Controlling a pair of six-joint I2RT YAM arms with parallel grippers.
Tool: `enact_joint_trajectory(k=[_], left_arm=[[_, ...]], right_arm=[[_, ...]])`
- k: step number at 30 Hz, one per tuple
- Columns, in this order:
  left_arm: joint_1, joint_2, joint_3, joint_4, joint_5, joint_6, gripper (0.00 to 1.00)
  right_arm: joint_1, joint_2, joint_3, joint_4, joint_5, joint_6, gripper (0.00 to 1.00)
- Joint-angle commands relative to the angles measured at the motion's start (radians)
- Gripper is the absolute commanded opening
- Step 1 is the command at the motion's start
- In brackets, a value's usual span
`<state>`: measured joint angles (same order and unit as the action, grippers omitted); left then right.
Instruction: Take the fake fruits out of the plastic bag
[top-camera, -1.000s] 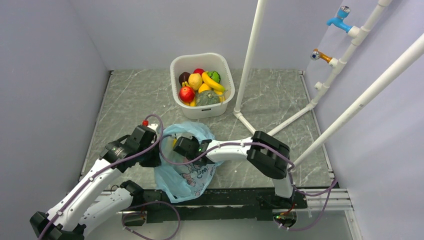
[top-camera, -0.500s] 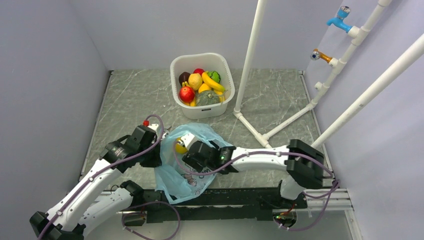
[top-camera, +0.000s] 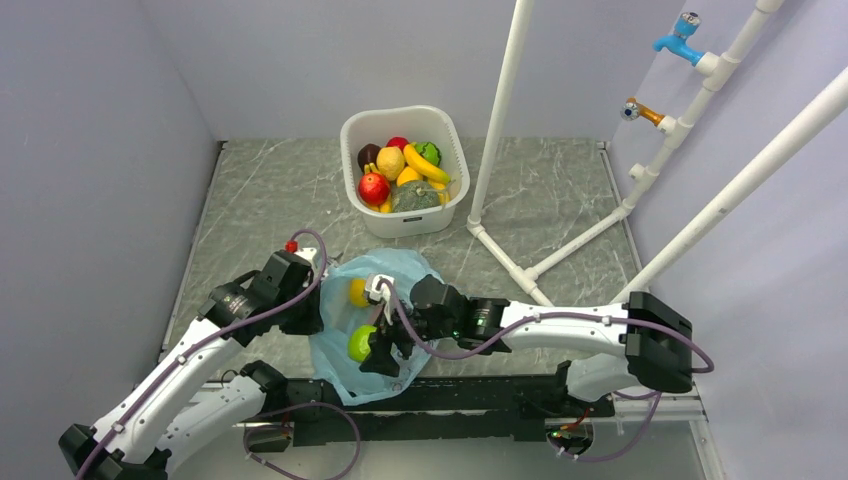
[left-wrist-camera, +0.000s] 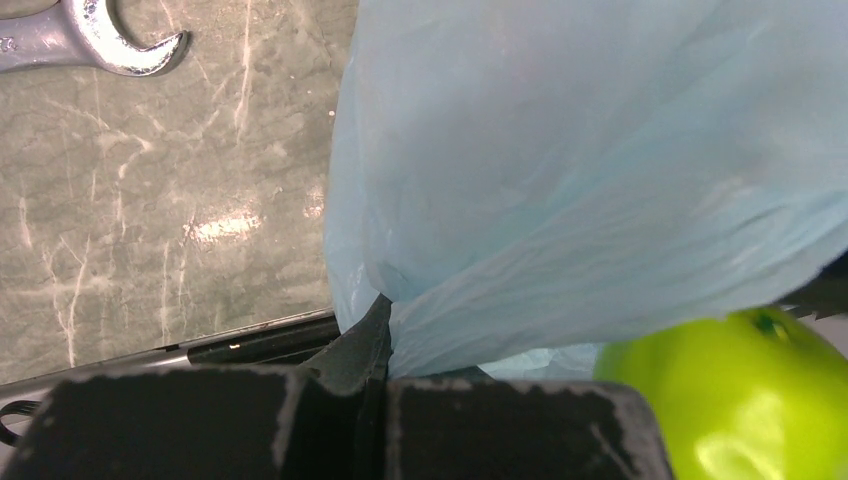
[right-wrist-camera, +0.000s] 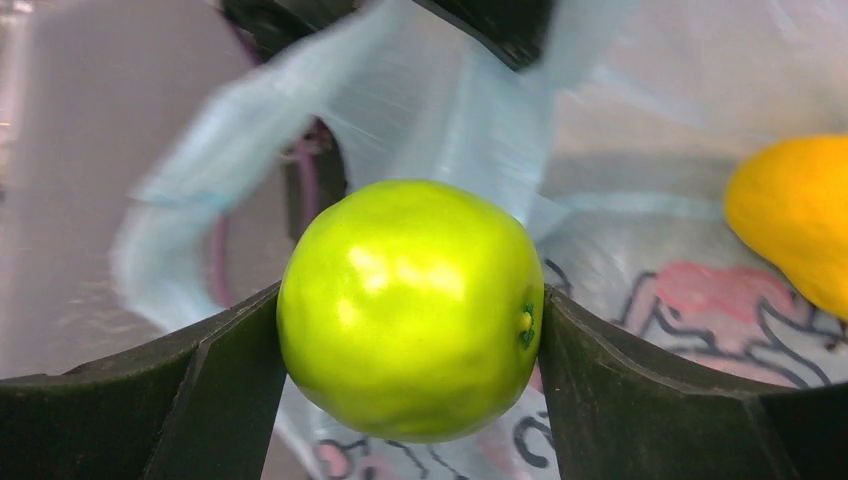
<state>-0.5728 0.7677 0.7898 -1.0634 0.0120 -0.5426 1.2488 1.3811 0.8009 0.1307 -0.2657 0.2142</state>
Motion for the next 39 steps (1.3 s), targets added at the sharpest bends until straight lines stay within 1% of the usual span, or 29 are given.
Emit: enact_joint_trajectory(k=[1, 6, 8, 9, 11, 14, 15, 19, 22, 24, 26, 27, 29, 32, 35, 39], left_arm=[[-0.004, -0.01, 0.019, 0.004, 0.01, -0.005, 0.0], [-0.004, -0.007, 0.02, 0.003, 0.008, -0.006, 0.0], [-0.004, -0.005, 0.019, 0.004, 0.012, -0.005, 0.0], [-0.004, -0.003, 0.02, 0.004, 0.012, -0.005, 0.0], [-0.004, -0.003, 0.02, 0.002, 0.009, -0.008, 0.0], [-0.003, -0.005, 0.02, 0.003, 0.008, -0.008, 0.0], [-0.004, -0.003, 0.02, 0.002, 0.007, -0.008, 0.0], [-0.003, -0.006, 0.019, 0.003, 0.006, -0.008, 0.0], [-0.004, 0.001, 0.018, 0.003, 0.012, -0.004, 0.0], [-0.004, 0.003, 0.019, 0.002, 0.013, -0.004, 0.0], [-0.003, -0.001, 0.019, 0.004, 0.01, -0.005, 0.0], [-0.003, -0.001, 0.019, 0.006, 0.012, -0.003, 0.0], [-0.003, 0.003, 0.019, 0.006, 0.018, 0.0, 0.0], [-0.004, 0.002, 0.019, 0.005, 0.016, -0.002, 0.0], [-0.003, -0.003, 0.019, 0.006, 0.014, -0.002, 0.0], [-0.004, 0.003, 0.019, 0.004, 0.013, -0.002, 0.0]], right_arm=[[-0.006, -0.083, 0.042, 0.142, -0.19, 0.068, 0.0], [-0.011, -0.177, 0.042, 0.177, -0.187, 0.089, 0.0], [-0.013, -0.213, 0.055, 0.146, -0.1, 0.08, 0.0], [-0.013, -0.225, 0.066, 0.114, -0.025, 0.068, 0.0], [-0.013, -0.241, 0.093, 0.031, 0.212, 0.039, 0.0], [-0.011, -0.244, 0.15, -0.072, 0.598, 0.048, 0.0], [-0.013, -0.242, 0.168, -0.085, 0.69, 0.033, 0.0], [-0.015, -0.224, 0.218, -0.077, 0.98, -0.04, 0.0], [-0.027, -0.201, 0.244, -0.063, 1.099, -0.092, 0.0], [-0.065, -0.182, 0.25, -0.044, 1.098, -0.103, 0.0], [-0.155, -0.153, 0.271, -0.053, 1.012, -0.078, 0.0], [-0.202, -0.133, 0.29, -0.076, 0.931, -0.05, 0.0], [-0.264, -0.074, 0.328, -0.082, 0.852, -0.04, 0.0], [-0.312, 0.021, 0.378, -0.047, 0.822, -0.084, 0.0], [-0.365, 0.136, 0.462, -0.057, 0.805, -0.077, 0.0], [-0.425, 0.279, 0.597, -0.058, 0.709, -0.055, 0.0]])
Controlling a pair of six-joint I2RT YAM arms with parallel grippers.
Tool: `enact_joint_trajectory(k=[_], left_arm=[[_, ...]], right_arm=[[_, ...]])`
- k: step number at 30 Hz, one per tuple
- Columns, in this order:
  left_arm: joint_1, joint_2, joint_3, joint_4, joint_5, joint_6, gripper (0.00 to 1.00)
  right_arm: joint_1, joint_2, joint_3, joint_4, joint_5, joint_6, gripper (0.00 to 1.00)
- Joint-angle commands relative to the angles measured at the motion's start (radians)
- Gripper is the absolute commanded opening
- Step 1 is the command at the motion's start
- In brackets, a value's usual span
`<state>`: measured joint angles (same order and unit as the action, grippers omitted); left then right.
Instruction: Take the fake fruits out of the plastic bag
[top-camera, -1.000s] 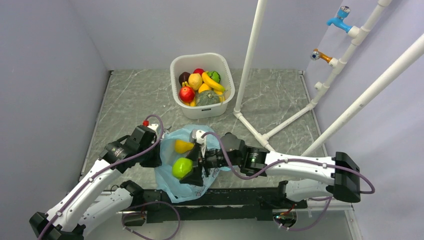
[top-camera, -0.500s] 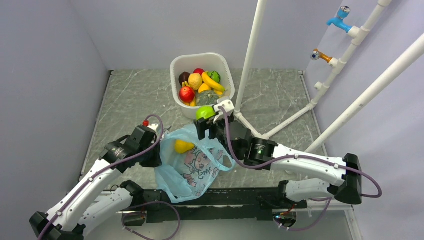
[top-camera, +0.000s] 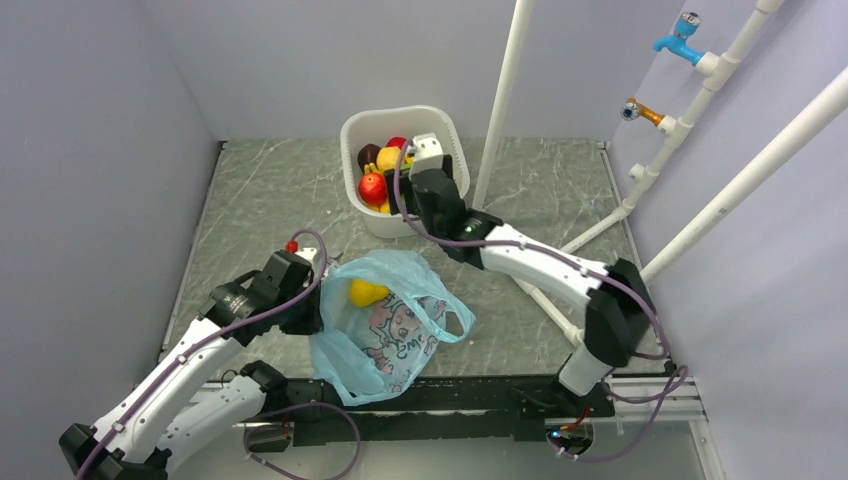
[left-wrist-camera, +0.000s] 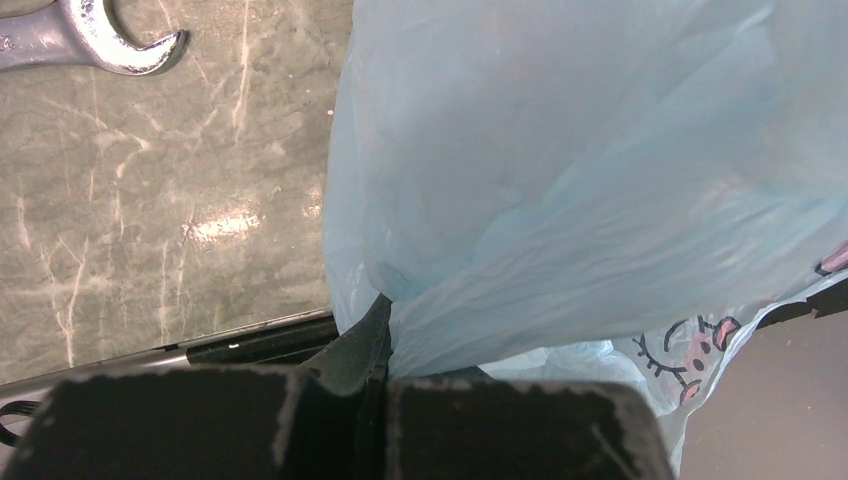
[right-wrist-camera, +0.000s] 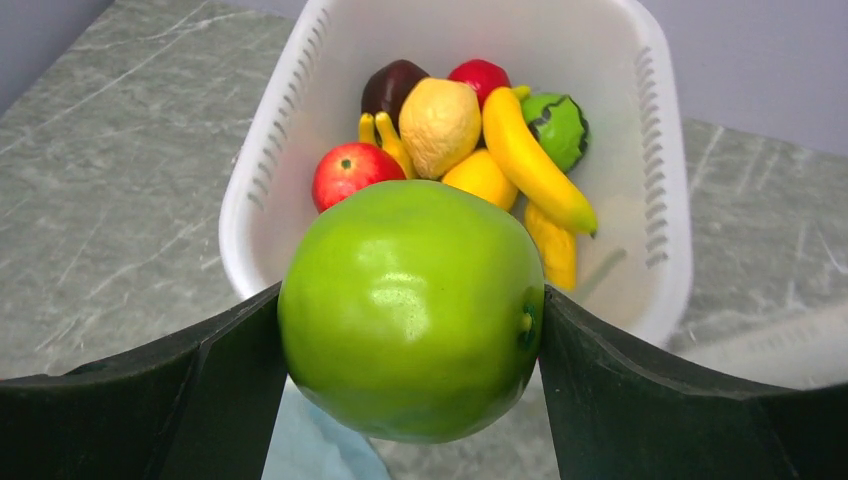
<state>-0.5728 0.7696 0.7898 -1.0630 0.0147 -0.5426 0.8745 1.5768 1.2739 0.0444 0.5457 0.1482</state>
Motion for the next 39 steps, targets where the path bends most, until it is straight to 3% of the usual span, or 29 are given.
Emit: enact_joint_trajectory(k=[1, 7, 18, 19, 21, 26, 30, 32, 39], left_arm=[[-0.003, 0.0, 0.018, 0.005, 0.01, -0.002, 0.0], [-0.004, 0.012, 0.019, 0.002, 0.012, -0.002, 0.0], [-0.003, 0.023, 0.021, -0.002, 0.008, -0.003, 0.0], [-0.004, 0.023, 0.022, -0.004, 0.007, -0.005, 0.0], [-0.004, 0.019, 0.02, -0.003, 0.001, -0.008, 0.0], [-0.004, 0.024, 0.02, -0.002, 0.006, -0.005, 0.0], [-0.003, 0.027, 0.02, -0.001, 0.008, -0.003, 0.0], [-0.004, 0.031, 0.02, -0.004, 0.009, -0.004, 0.0], [-0.004, 0.026, 0.02, -0.004, 0.006, -0.006, 0.0]], right_arm=[[-0.068, 0.115, 0.148, 0.038, -0.131, 0.012, 0.0], [-0.135, 0.344, 0.386, -0.01, -0.188, -0.003, 0.0], [-0.167, 0.686, 0.803, -0.201, -0.363, 0.005, 0.12], [-0.166, 0.702, 0.811, -0.191, -0.372, 0.005, 0.16], [-0.167, 0.737, 0.836, -0.178, -0.373, 0.002, 0.36], [-0.169, 0.845, 1.021, -0.292, -0.382, -0.01, 0.5], [-0.17, 0.8, 0.956, -0.245, -0.381, -0.006, 0.83], [-0.169, 0.782, 0.933, -0.239, -0.378, -0.009, 0.94], [-0.166, 0.681, 0.876, -0.273, -0.399, -0.01, 0.99]])
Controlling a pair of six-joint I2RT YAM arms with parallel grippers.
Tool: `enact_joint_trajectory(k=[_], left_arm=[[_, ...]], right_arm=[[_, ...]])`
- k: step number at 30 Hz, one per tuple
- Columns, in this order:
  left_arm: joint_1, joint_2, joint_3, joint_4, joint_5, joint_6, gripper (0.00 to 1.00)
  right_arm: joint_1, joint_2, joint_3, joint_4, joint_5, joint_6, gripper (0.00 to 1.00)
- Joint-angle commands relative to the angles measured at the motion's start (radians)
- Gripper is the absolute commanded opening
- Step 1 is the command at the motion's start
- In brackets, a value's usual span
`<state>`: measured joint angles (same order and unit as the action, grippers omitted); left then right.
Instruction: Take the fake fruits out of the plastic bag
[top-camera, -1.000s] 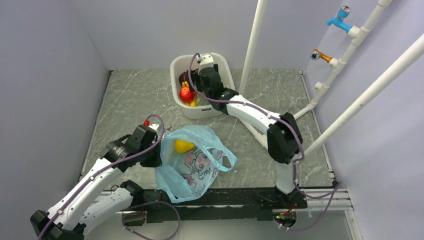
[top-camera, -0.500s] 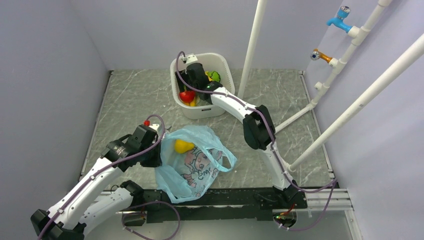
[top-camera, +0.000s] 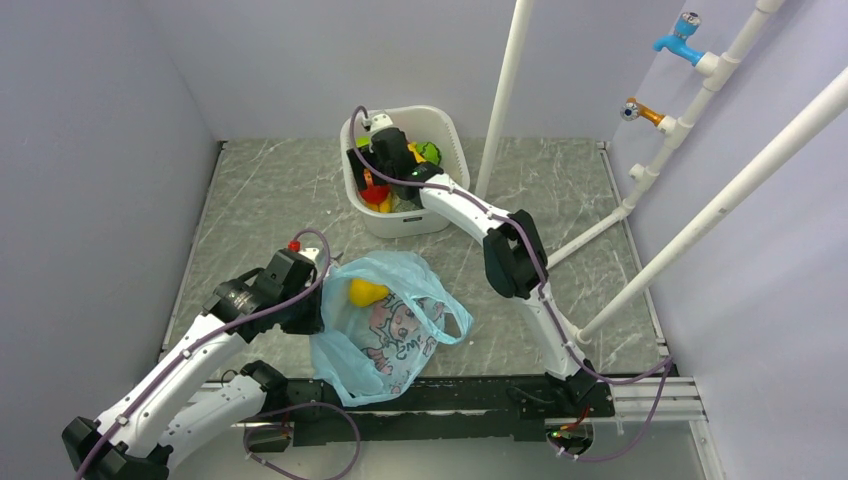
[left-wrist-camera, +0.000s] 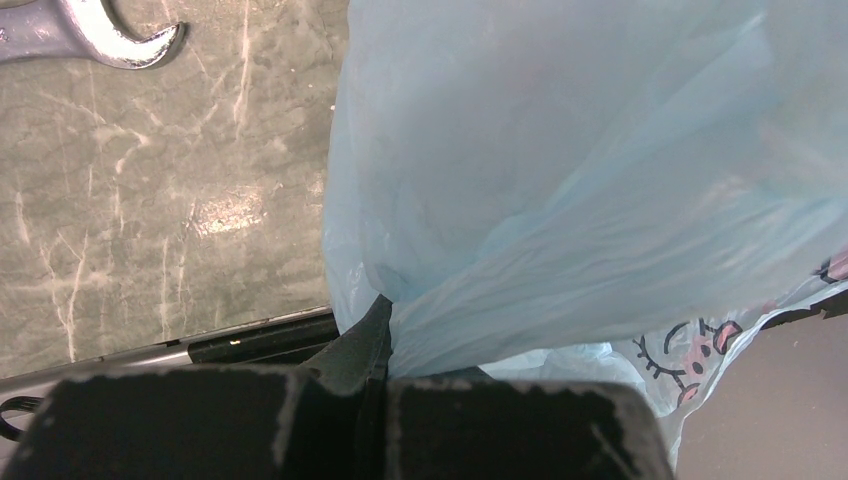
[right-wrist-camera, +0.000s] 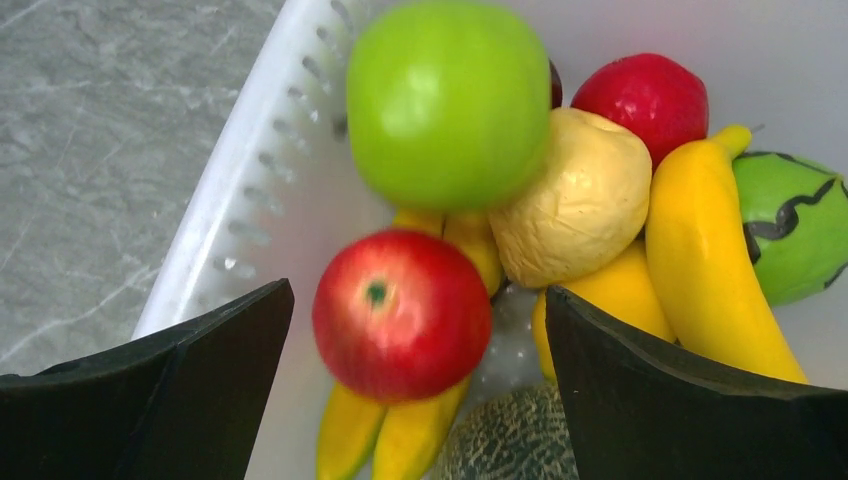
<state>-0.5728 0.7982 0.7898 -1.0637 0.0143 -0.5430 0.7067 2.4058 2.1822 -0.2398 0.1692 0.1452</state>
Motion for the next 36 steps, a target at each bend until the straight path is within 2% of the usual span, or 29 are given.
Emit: enact_joint_trajectory(k=[1, 5, 15, 21, 23, 28, 32, 36], left_arm=[[-0.004, -0.001, 0.02, -0.004, 0.005, -0.007, 0.0], [-0.003, -0.007, 0.019, -0.004, 0.001, -0.008, 0.0], [-0.004, -0.013, 0.02, 0.0, 0.005, -0.007, 0.0], [-0.004, -0.024, 0.02, 0.003, 0.007, -0.005, 0.0], [-0.004, -0.029, 0.02, 0.003, 0.007, -0.006, 0.0], [-0.004, -0.045, 0.02, 0.005, 0.005, -0.007, 0.0], [-0.003, -0.051, 0.019, 0.005, 0.003, -0.008, 0.0], [-0.004, -0.04, 0.019, 0.006, 0.007, -0.007, 0.0]], right_arm=[[0.003, -0.166, -0.041, 0.0, -0.016, -0.007, 0.99], [0.008, -0.291, -0.15, -0.015, 0.023, 0.017, 0.99], [0.057, -0.804, -0.774, 0.126, 0.003, 0.13, 0.99], [0.134, -1.07, -1.007, 0.073, 0.039, 0.153, 1.0], [0.181, -1.174, -1.1, 0.077, 0.018, 0.147, 1.0], [0.312, -1.422, -1.27, 0.158, -0.158, 0.121, 0.99], [0.412, -1.505, -1.316, 0.159, -0.245, 0.124, 0.99], [0.504, -1.491, -1.353, 0.222, -0.295, 0.136, 0.97]])
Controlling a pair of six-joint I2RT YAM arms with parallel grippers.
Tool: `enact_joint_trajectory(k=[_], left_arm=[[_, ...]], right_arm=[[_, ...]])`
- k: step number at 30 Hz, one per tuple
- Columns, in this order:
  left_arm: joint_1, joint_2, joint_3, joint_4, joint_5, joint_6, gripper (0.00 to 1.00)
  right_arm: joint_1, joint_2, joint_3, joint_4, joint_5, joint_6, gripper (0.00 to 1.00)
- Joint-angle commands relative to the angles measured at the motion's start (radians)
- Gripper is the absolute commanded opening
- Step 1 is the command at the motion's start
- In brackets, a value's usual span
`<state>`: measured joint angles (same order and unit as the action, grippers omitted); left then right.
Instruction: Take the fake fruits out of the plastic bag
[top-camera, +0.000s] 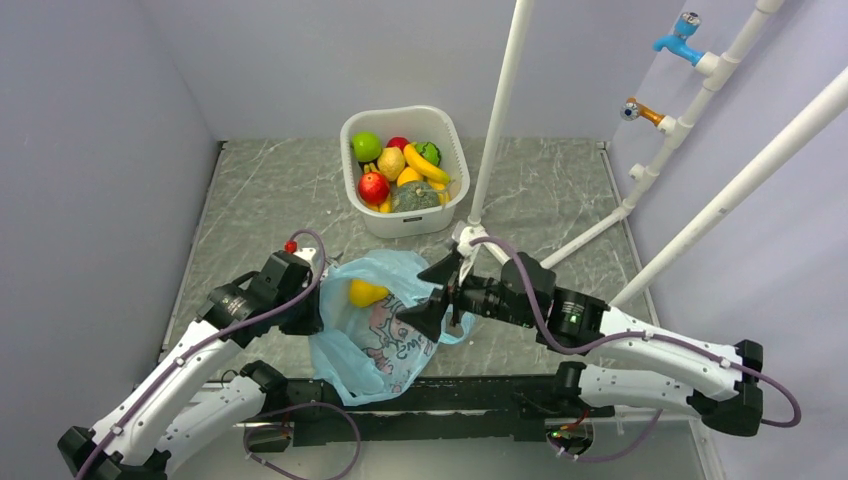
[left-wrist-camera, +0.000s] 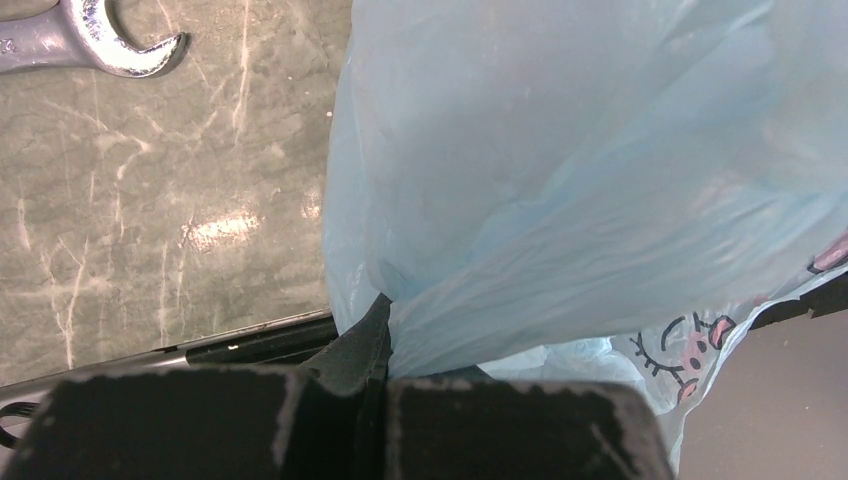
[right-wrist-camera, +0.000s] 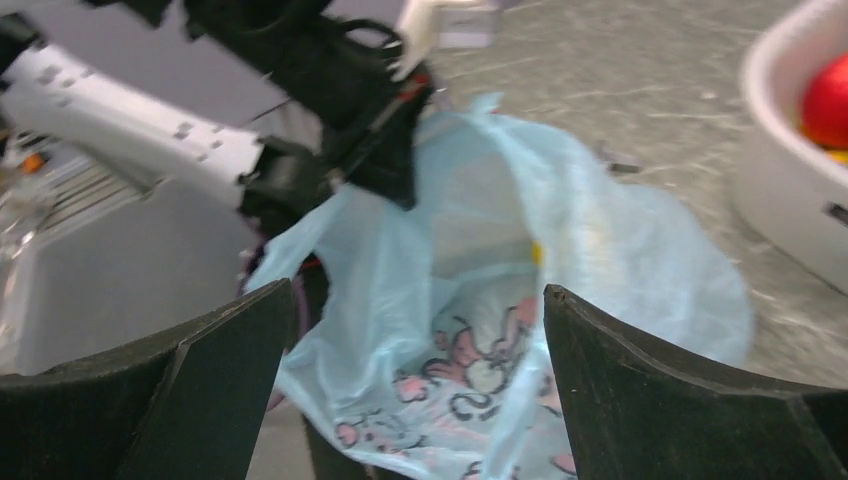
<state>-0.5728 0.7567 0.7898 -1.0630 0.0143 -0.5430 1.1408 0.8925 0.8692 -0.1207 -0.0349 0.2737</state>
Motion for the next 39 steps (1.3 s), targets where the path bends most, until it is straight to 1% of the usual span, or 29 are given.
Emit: enact_joint_trajectory(k=[1, 3, 5, 6, 8, 10, 12, 13, 18, 20, 22, 24, 28, 32, 35, 39], left_arm=[[-0.003, 0.005, 0.019, 0.003, 0.005, -0.008, 0.0], [-0.004, 0.01, 0.02, 0.002, 0.004, -0.009, 0.0], [-0.004, 0.008, 0.019, 0.0, 0.001, -0.011, 0.0], [-0.004, 0.006, 0.019, 0.0, -0.001, -0.013, 0.0], [-0.003, 0.006, 0.019, -0.001, -0.005, -0.014, 0.0], [-0.003, 0.01, 0.019, -0.002, -0.005, -0.015, 0.0], [-0.004, 0.015, 0.019, -0.004, -0.007, -0.015, 0.0], [-0.004, 0.016, 0.02, -0.005, -0.007, -0.017, 0.0], [-0.004, 0.022, 0.02, -0.004, -0.006, -0.017, 0.0], [-0.004, 0.025, 0.02, -0.006, -0.006, -0.015, 0.0], [-0.004, 0.023, 0.019, -0.005, -0.009, -0.017, 0.0], [-0.004, 0.021, 0.019, -0.003, -0.007, -0.016, 0.0], [-0.004, 0.025, 0.02, -0.007, -0.01, -0.018, 0.0], [-0.004, 0.022, 0.02, -0.005, -0.01, -0.017, 0.0], [-0.004, 0.029, 0.02, -0.006, -0.006, -0.015, 0.0], [-0.003, 0.025, 0.02, -0.004, -0.004, -0.013, 0.0]], right_arm=[[0.09, 0.045, -0.043, 0.115, -0.098, 0.012, 0.96], [0.124, 0.12, -0.029, 0.148, -0.099, 0.01, 0.91], [0.153, 0.217, 0.009, 0.136, -0.081, 0.001, 0.87], [0.161, 0.272, 0.057, 0.11, -0.066, 0.0, 0.83], [0.168, 0.382, 0.142, 0.014, -0.02, 0.009, 0.7], [0.174, 0.466, 0.199, -0.026, 0.018, 0.021, 0.62], [0.187, 0.52, 0.222, -0.035, 0.086, 0.034, 0.58], [0.195, 0.546, 0.232, -0.044, 0.126, 0.039, 0.58], [0.249, 0.691, 0.327, -0.156, 0.383, 0.067, 0.6], [0.263, 0.718, 0.321, -0.149, 0.469, 0.077, 0.63], [0.265, 0.733, 0.293, -0.104, 0.53, 0.091, 0.67], [0.265, 0.742, 0.254, -0.032, 0.582, 0.094, 0.75], [0.265, 0.76, 0.19, 0.132, 0.643, 0.056, 0.86], [0.266, 0.793, 0.083, 0.431, 0.633, -0.094, 0.98], [0.265, 0.831, 0.052, 0.576, 0.623, -0.176, 0.99], [0.262, 0.908, 0.057, 0.732, 0.65, -0.258, 0.99]])
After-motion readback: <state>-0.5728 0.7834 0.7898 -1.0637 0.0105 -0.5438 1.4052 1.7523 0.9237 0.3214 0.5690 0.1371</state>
